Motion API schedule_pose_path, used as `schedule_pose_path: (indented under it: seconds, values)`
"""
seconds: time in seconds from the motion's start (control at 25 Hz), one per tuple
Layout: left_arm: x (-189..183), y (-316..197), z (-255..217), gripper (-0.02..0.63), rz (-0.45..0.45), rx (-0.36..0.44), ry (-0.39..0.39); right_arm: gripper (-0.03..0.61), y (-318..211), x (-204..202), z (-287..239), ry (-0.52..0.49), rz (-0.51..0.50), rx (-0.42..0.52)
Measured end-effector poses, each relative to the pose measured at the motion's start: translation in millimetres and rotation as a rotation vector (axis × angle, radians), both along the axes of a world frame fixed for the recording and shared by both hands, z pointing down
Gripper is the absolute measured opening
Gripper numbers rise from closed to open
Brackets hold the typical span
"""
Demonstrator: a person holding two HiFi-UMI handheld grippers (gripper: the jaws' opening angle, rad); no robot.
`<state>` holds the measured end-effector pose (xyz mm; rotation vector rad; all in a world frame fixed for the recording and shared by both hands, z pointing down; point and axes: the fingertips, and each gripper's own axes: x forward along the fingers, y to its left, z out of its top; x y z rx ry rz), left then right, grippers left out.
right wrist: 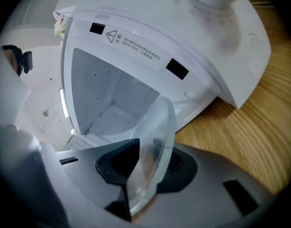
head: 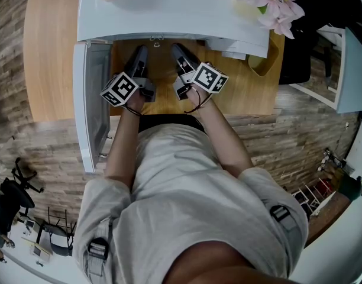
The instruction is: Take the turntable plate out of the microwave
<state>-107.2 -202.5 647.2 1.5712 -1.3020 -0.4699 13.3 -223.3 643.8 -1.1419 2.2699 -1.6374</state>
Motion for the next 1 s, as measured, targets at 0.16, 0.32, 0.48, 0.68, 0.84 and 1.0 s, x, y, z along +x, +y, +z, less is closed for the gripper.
schedule_pose_path:
  seconds: [0.16,0.32,0.48,0.68,0.84,1.0]
  values:
    - [3.9,7.9,-0.8,0.109,0.005,-0.001,-0.004,0.108,9.6,2.2,2.1,-0.008,0.0,-0.017]
    - [5.7,12.6,-1.6,0.112,0.016,0.001,-0.023,0.106,16.6,5.4,2.7,-0.014,0.007,-0.021]
    - [9.1,19.9,-7.8,0.112,0.019,0.016,-0.011,0.106,25.0,6.5,-0.4,-0.012,0.004,-0.019]
    - [11.3,29.1,-10.0,0.112,0.022,0.022,-0.01,0.106,34.8,7.8,-1.9,-0.01,0.002,-0.016]
    - [11.1,38.2,-10.9,0.114,0.022,0.02,-0.023,0.107,42.3,8.1,-3.6,-0.01,-0.005,-0.009]
    - [12.1,43.9,-11.7,0.114,0.024,0.019,-0.031,0.107,48.2,8.7,-2.8,-0.012,-0.006,-0.009]
